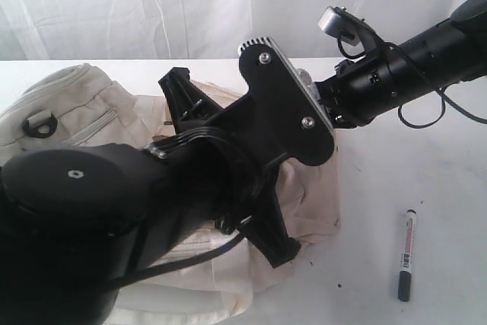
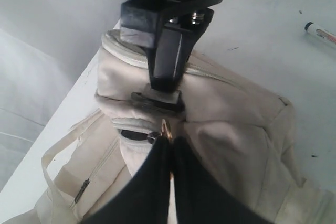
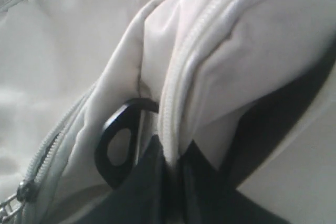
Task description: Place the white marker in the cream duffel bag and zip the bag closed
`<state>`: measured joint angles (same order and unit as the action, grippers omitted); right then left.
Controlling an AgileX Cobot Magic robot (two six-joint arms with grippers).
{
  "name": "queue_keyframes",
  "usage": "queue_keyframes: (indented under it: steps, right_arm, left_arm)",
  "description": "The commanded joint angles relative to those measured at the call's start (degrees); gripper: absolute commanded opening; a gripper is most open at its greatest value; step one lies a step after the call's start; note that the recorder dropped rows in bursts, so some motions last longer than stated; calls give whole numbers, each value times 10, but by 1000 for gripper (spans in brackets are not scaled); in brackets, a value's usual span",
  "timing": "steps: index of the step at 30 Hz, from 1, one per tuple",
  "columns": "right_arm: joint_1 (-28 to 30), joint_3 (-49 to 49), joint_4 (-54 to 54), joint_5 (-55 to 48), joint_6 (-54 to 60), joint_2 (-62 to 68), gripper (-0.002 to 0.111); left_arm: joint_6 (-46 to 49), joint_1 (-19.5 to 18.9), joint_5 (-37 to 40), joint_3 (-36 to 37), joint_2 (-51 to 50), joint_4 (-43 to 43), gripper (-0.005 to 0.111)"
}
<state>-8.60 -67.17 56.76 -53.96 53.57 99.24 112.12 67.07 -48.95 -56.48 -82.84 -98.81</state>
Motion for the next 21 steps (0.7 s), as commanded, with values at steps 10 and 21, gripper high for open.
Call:
queue_keyframes:
  steps: [10, 21]
  right_arm:
    - [1, -16, 28, 45, 3, -1, 0]
    - [1, -16, 27, 42, 5, -1, 0]
  left_arm:
    - [-23, 128, -117, 84, 9, -11, 0]
    - [-75, 169, -192, 114, 35, -11, 0]
